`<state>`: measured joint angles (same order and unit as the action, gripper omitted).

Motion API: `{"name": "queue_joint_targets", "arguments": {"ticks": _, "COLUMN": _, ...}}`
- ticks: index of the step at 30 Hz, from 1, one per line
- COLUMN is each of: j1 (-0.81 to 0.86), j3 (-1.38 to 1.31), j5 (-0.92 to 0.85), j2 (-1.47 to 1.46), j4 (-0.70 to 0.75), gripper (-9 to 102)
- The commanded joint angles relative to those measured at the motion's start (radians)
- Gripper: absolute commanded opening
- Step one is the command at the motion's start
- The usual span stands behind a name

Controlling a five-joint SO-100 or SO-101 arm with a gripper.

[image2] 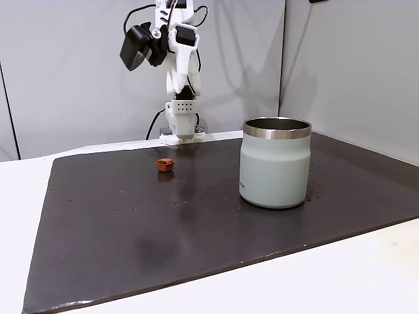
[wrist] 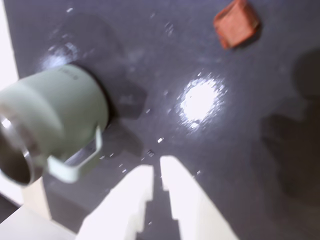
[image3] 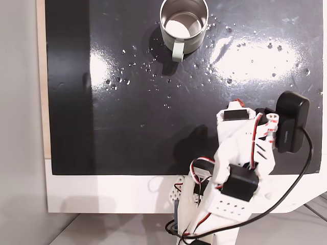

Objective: Grasp a cube and put it in the cup.

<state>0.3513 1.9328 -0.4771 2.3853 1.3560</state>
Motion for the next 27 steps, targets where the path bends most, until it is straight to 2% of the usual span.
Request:
{"name": "queue_joint_targets", "arguments": {"ticks": 1, "j1": 0.048, "j3": -0.126, "j5": -0.089, "j2": -0.13, "j4": 0.008, "gripper": 0}}
{"name": "queue_joint_targets", "arguments": {"ticks": 13, "j1": 0.055, "j3": -0.262, "j5": -0.37, "j2": -0.423, "j4": 0.066, "gripper": 0}}
{"name": "queue_joint_targets", "arguments": {"ticks": 27, "j1": 0.008, "j3": -0.36, "j5": -0.63, "j2": -0.62, "j4": 0.259, "gripper": 0}}
